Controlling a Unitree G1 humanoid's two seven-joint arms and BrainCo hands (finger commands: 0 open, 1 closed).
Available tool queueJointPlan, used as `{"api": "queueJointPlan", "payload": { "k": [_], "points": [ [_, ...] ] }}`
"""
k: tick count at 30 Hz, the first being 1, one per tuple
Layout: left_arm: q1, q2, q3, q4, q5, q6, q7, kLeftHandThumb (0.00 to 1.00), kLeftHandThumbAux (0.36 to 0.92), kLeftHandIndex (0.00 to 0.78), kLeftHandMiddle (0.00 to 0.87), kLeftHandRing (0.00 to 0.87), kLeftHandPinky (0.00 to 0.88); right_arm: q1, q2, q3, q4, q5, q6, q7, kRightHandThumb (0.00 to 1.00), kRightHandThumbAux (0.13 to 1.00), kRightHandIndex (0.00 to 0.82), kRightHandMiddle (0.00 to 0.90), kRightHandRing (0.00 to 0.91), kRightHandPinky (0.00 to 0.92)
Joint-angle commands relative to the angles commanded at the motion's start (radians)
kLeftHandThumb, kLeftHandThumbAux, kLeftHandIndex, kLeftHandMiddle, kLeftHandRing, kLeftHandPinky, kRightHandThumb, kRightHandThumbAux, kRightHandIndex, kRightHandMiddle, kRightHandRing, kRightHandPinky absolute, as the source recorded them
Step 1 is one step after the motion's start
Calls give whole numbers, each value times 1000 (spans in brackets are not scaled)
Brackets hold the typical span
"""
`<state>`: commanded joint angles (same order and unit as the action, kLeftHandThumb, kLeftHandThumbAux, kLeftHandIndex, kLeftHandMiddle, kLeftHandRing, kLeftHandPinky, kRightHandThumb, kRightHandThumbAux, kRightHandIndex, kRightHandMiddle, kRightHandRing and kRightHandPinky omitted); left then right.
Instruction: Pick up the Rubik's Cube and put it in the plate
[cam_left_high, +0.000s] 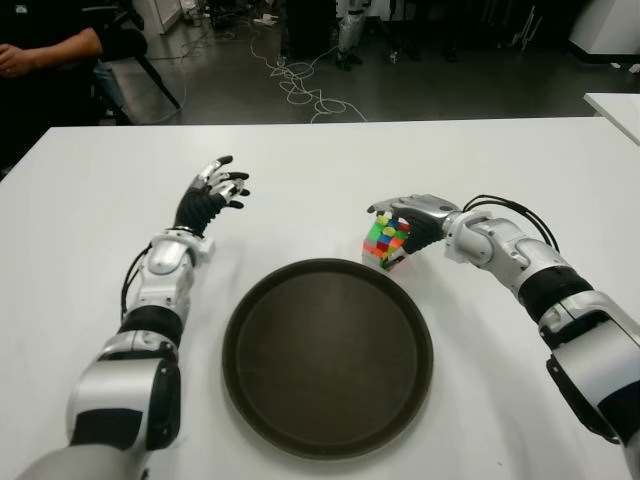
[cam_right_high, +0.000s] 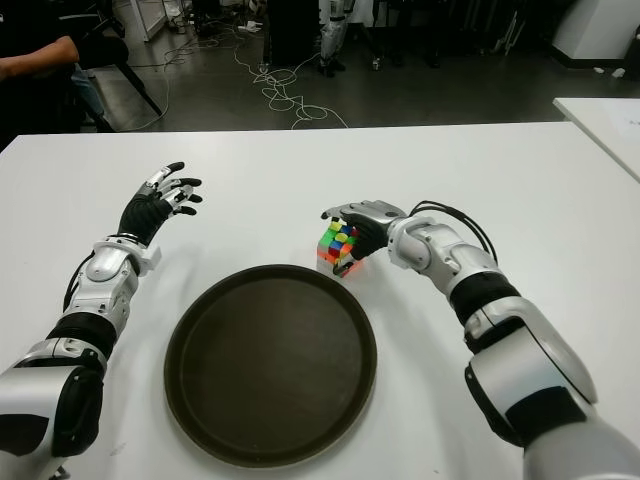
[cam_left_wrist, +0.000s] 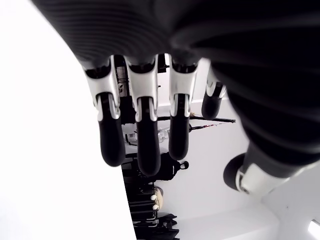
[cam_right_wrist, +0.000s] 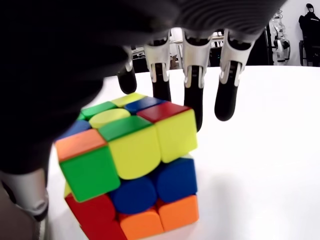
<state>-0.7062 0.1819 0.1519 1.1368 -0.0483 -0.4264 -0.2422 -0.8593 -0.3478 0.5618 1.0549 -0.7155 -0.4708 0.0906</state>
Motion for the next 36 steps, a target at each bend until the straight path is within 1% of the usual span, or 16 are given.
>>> {"api": "queueJointPlan", "payload": {
  "k": [6,11,15,18,24,29,32,36],
  "points": [
    [0,-3,4,1,-5,3,1,309,601,112,301,368,423,-1,1,-2,6,2,-4,-8,51,628,116,281,333,362],
    [0,-4,6,2,-8,3,0,310,597,111,304,365,416,-2,3,-2,12,3,-8,-15,37,626,115,291,345,373],
    [-2,-5,6,2,-8,8,2,307,598,113,304,363,418,-1,5,-2,16,4,-9,-20,44,628,116,294,350,382],
    [-2,-6,5,-1,-7,12,4,309,603,114,306,366,424,1,7,-3,16,6,-12,-20,50,624,119,290,342,371],
    [-2,-4,1,-3,-1,10,7,302,595,114,309,372,427,2,11,4,15,-2,-14,-22,54,621,120,279,324,350],
    [-1,-2,-2,-4,1,8,3,289,594,114,300,368,425,1,12,13,15,-9,-12,-21,31,611,120,262,287,297],
    [-2,-2,-4,-5,2,8,3,289,598,114,299,367,420,1,13,16,15,-9,-12,-22,26,609,120,262,283,291],
    [-3,-1,-5,-2,3,8,3,290,593,114,300,362,414,0,15,23,14,-11,-12,-21,26,611,121,272,297,313]
  ]
}}
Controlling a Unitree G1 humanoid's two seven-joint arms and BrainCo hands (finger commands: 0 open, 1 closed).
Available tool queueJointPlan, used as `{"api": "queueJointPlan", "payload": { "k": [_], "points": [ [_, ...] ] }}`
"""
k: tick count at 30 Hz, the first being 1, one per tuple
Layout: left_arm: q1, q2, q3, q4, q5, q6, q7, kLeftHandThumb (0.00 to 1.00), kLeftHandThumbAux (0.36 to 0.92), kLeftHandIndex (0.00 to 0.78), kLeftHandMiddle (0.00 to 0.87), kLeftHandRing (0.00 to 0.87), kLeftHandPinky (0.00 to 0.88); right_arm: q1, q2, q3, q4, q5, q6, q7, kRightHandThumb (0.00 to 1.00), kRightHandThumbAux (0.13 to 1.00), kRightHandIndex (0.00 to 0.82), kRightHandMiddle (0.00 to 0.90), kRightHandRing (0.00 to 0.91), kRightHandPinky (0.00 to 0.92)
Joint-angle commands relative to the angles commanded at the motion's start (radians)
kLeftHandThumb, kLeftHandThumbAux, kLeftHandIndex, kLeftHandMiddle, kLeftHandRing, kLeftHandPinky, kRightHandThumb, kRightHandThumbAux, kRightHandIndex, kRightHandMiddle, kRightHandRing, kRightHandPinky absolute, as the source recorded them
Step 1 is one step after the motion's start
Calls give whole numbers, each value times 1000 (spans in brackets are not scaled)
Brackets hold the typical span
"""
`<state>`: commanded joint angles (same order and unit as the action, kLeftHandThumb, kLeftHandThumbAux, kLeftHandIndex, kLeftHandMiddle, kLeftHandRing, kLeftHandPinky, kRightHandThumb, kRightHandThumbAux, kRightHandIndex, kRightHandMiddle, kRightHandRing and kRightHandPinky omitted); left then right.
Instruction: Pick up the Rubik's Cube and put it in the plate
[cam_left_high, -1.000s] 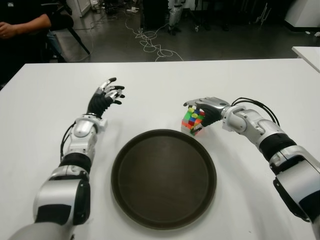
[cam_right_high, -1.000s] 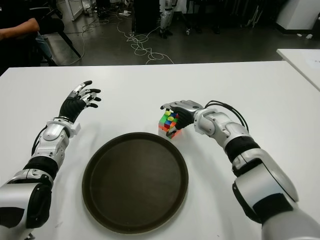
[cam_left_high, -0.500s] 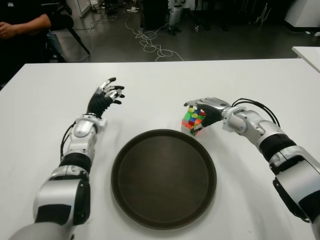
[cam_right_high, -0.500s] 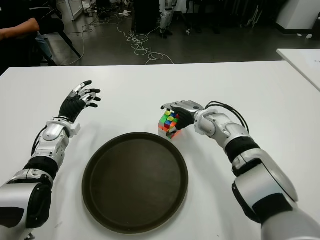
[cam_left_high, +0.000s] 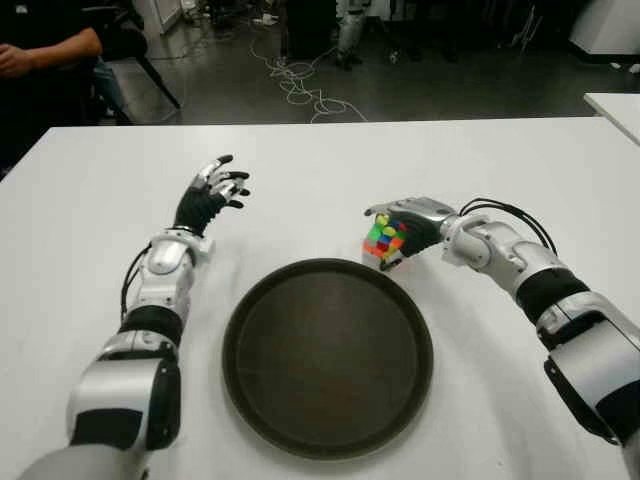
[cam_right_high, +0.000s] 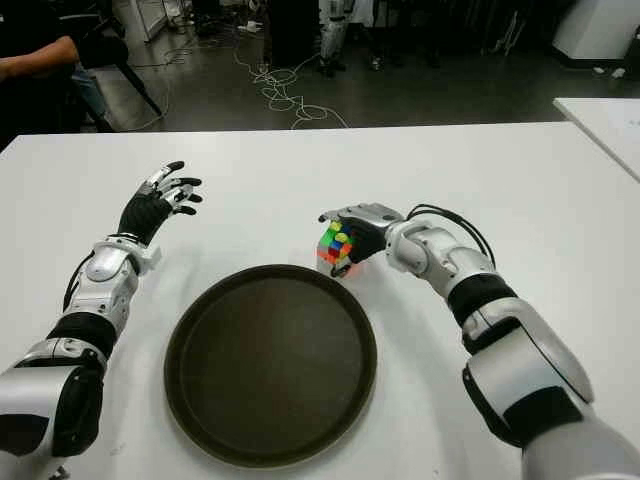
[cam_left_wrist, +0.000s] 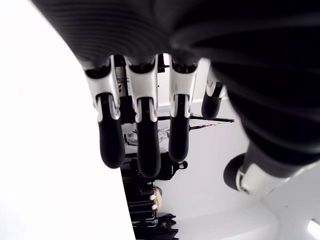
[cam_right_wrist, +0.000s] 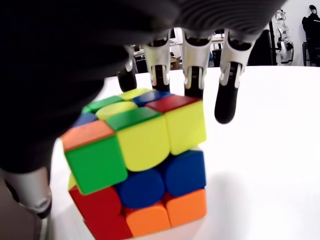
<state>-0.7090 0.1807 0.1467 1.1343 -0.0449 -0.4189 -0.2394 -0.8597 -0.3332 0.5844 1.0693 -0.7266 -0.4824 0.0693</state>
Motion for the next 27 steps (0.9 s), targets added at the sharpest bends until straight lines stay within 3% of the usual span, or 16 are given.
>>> {"api": "queueJointPlan", "payload": {
  "k": [15,27],
  "points": [
    [1,-1,4,2,-6,0,1,292,601,112,295,352,403,6,3,-1,-2,10,2,2,24,620,117,275,312,337],
    [2,-3,6,-3,-11,2,-4,304,601,112,310,375,429,4,2,3,-3,7,1,10,46,616,116,255,285,305]
  ]
}}
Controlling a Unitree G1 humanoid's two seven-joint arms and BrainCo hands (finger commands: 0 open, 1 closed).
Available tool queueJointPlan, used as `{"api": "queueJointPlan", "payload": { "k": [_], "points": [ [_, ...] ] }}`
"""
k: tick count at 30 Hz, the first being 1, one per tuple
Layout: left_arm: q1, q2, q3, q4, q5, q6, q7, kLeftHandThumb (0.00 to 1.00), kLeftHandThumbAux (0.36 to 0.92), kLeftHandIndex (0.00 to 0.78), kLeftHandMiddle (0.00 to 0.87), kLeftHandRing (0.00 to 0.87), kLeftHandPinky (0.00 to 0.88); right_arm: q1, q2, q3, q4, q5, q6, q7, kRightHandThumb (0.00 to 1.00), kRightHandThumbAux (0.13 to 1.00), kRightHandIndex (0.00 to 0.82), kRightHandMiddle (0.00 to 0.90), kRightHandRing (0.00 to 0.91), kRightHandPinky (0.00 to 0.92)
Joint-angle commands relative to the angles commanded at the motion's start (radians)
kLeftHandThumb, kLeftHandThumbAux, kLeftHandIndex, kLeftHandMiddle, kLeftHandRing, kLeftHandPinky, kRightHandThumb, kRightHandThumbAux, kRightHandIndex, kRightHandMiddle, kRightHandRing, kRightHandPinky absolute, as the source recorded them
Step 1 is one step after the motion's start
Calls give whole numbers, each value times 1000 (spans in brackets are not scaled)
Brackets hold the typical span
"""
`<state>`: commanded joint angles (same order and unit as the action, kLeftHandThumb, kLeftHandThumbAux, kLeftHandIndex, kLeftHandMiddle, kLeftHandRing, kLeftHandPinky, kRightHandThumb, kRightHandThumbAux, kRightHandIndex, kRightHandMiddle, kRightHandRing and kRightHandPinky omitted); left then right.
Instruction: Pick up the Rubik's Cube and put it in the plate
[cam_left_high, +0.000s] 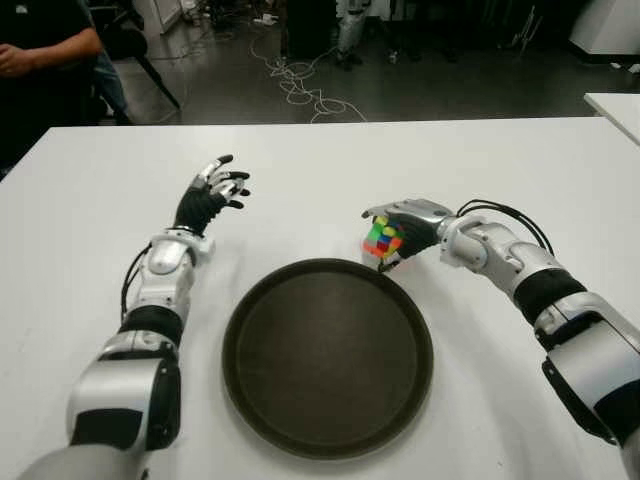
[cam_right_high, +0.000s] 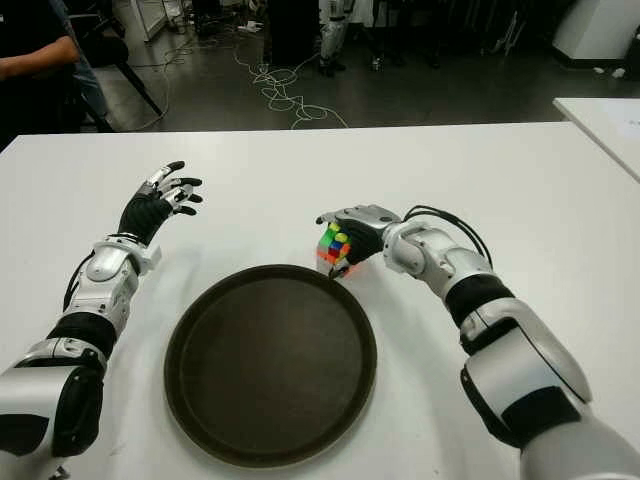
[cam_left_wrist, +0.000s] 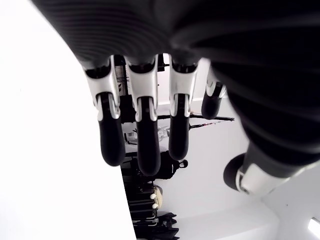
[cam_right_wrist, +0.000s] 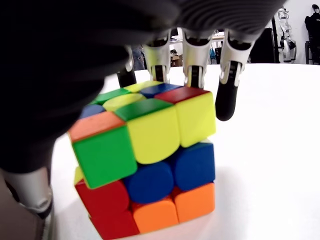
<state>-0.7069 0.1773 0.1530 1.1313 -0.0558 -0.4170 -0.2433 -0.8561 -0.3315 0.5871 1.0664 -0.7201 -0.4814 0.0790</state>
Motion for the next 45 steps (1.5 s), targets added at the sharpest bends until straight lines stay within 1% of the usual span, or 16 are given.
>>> {"api": "queueJointPlan", "payload": {
  "k": [2,7,10,13,14,15,16,17,19,22,25,37,45],
  "points": [
    [-3,0,0,5,1,0,3,305,600,112,313,378,431,0,-1,0,0,0,-4,0,57,619,116,262,296,319],
    [-3,1,-1,8,4,-3,6,302,594,115,308,374,428,1,-3,1,-2,0,-10,2,165,631,127,312,370,406],
    [-1,0,-1,6,3,-4,3,301,595,115,305,373,427,1,-2,0,1,1,-12,-2,197,638,135,328,389,425],
    [1,-1,0,3,1,-6,2,297,598,114,303,371,427,3,-2,-1,3,2,-16,-6,281,656,157,364,431,466],
    [1,-1,0,3,1,-6,2,297,598,114,303,371,427,5,-2,-3,2,2,-23,-14,293,658,161,369,436,471],
    [2,-1,0,2,1,-7,2,301,601,114,302,370,426,6,-3,-3,2,2,-28,-20,435,682,248,403,460,483],
    [2,-1,1,2,1,-7,2,303,602,114,302,370,426,7,-3,-4,2,3,-31,-24,485,691,279,415,468,488],
    [2,-1,1,2,1,-7,2,305,603,114,302,370,426,7,-3,-4,2,3,-33,-27,558,703,324,432,480,495],
    [2,-1,0,1,1,-8,3,307,600,112,301,370,426,9,-4,-4,2,2,-39,-37,637,715,372,454,492,497],
    [3,-1,0,0,1,-8,3,307,595,111,303,372,430,11,-5,-6,6,3,-48,-50,675,721,395,459,488,486],
    [3,-1,0,0,2,-7,2,310,594,110,307,377,438,11,-4,-7,10,5,-53,-55,688,723,402,458,486,485],
    [5,-4,2,-4,-1,-3,6,310,606,109,300,364,420,9,-3,-8,15,5,-44,-56,694,723,400,436,481,476],
    [4,-4,0,-8,1,6,14,305,617,107,301,361,421,12,-6,-9,10,2,-46,-76,694,722,400,411,464,466]
  ]
}}
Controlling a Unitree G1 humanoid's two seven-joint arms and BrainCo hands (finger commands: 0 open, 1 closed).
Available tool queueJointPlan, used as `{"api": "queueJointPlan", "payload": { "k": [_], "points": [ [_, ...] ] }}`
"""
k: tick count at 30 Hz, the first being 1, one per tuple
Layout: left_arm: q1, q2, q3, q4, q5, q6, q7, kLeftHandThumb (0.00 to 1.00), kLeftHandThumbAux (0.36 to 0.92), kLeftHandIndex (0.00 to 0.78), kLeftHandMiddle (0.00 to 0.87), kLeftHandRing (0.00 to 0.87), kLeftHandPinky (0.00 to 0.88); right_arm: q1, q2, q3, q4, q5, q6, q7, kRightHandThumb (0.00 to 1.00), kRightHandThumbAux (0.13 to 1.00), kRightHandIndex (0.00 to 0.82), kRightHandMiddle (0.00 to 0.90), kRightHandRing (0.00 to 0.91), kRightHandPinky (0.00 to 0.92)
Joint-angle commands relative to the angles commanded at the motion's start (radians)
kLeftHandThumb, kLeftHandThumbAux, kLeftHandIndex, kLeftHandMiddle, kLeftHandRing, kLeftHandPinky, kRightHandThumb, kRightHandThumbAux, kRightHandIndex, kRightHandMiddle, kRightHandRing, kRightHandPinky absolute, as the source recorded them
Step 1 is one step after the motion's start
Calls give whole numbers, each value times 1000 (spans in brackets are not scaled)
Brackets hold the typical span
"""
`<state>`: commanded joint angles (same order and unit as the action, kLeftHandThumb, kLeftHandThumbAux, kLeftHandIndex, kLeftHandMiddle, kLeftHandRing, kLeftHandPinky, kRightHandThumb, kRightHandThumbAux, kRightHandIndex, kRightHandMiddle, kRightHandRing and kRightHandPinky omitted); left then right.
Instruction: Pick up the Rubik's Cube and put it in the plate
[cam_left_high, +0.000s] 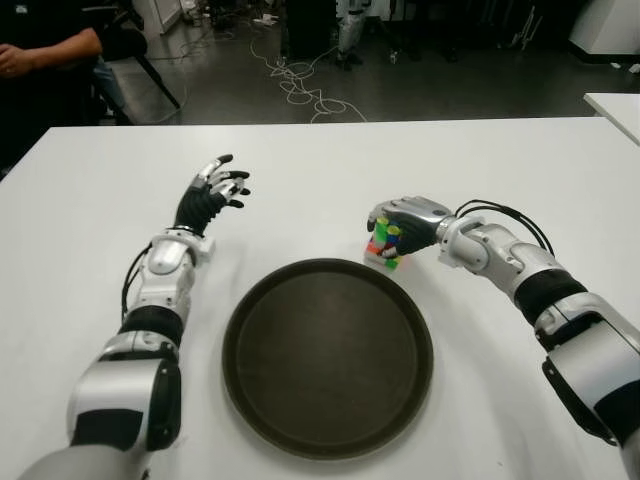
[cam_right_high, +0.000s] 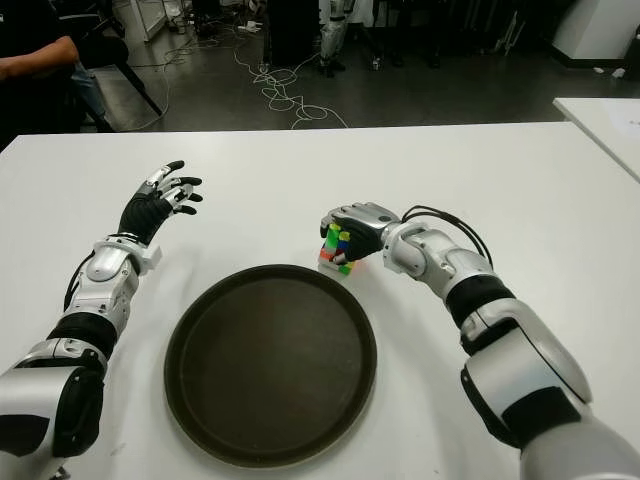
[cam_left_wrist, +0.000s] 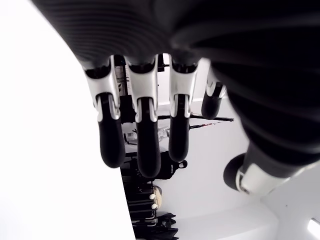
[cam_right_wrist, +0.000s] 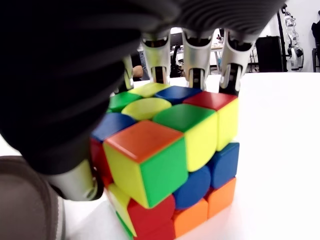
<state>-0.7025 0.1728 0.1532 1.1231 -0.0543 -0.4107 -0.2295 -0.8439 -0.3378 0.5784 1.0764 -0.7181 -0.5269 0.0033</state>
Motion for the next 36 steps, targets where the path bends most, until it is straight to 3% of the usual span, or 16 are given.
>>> {"api": "queueJointPlan", "payload": {
  "k": [24,36],
  "points": [
    [5,-1,-3,0,-1,-18,-13,294,594,110,307,378,442,5,-8,-4,5,2,-21,-45,695,722,400,447,499,510],
    [7,-3,0,-6,-5,-10,-11,331,614,110,303,374,428,3,-12,-6,9,2,-24,-62,694,722,400,444,499,513]
  ]
}}
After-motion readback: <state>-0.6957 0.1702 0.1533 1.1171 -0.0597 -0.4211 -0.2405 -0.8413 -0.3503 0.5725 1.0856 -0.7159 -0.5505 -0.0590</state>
